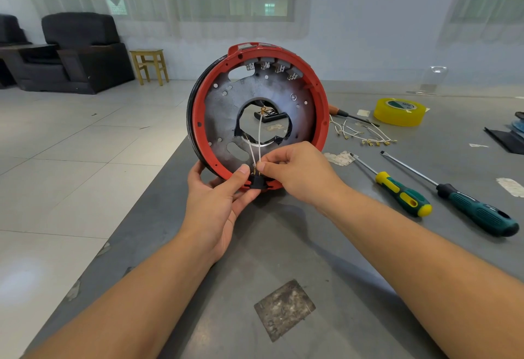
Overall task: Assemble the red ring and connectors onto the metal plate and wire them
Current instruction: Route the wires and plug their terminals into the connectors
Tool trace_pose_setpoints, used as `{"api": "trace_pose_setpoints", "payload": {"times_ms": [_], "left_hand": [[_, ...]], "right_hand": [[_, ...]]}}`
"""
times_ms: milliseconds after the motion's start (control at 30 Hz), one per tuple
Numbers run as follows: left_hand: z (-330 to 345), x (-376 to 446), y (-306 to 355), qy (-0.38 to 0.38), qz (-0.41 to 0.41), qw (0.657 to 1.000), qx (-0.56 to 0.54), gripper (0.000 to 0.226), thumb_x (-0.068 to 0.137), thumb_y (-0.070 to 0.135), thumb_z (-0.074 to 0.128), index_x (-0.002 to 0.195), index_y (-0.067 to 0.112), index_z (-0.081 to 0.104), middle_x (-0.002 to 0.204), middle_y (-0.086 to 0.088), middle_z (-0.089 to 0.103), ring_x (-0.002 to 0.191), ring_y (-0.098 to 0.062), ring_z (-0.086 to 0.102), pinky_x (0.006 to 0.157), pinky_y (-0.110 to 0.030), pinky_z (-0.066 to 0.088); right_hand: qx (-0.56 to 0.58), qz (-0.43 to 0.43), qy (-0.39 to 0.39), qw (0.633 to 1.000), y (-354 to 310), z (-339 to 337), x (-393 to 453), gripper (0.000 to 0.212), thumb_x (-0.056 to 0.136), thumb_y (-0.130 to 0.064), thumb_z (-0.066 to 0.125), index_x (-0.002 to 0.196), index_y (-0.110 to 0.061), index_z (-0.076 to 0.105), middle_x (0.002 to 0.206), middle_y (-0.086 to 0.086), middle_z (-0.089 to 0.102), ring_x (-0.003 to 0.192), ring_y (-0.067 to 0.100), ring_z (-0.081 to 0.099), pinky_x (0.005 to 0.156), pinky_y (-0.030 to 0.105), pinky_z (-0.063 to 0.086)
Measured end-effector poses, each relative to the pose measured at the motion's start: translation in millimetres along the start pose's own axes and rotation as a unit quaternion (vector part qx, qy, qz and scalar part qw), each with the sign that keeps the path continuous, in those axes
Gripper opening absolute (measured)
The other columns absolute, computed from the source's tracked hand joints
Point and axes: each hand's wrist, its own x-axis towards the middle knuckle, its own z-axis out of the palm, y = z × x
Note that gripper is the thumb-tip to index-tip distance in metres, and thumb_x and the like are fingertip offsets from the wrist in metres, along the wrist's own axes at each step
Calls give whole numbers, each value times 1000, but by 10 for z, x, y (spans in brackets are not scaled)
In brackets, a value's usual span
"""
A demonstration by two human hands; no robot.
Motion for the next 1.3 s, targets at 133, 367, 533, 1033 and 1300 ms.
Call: {"api": "trace_pose_setpoints", "payload": {"times_ms": [133,367,533,1033,1300], "left_hand": [[12,-2,6,4,1,1000,0,74,85,1,82,143,27,45,118,-17,72,91,-25,79,74,-38,65],[9,-2,17,10,-5,1000,-4,70,85,2,82,139,28,47,123,-19,70,94,-26,79,78,-41,65],[10,-6,16,-8,-5,1000,11,76,85,2,83,143,31,44,118,-16,72,97,-26,79,78,-38,65],[-24,8,161,-6,-71,982,172,60,90,48,79,134,13,58,107,-12,80,88,-35,79,59,-28,60],[-118,-9,311,20,74,830,553,77,89,89,35,72,15,51,80,-8,66,85,-31,66,82,-45,51]], "right_hand": [[-15,-4,-7,1000,-6,5,11,19,96,-31,70,80,-24,79,46,-16,54,47,-1,47,56,21,37],[-16,-7,-2,1000,-4,52,13,18,96,-30,70,83,-22,78,46,-13,53,47,2,47,54,19,38],[21,-18,9,1000,-29,-27,-4,12,95,-31,71,93,-22,78,57,-18,63,56,1,59,58,17,43],[-345,-269,89,895,539,-510,-285,51,92,-65,55,117,-22,66,126,-4,52,91,19,65,70,34,57],[-320,-285,178,886,489,-297,-414,46,89,-67,59,102,-26,75,99,-8,64,71,16,64,51,28,50]]}}
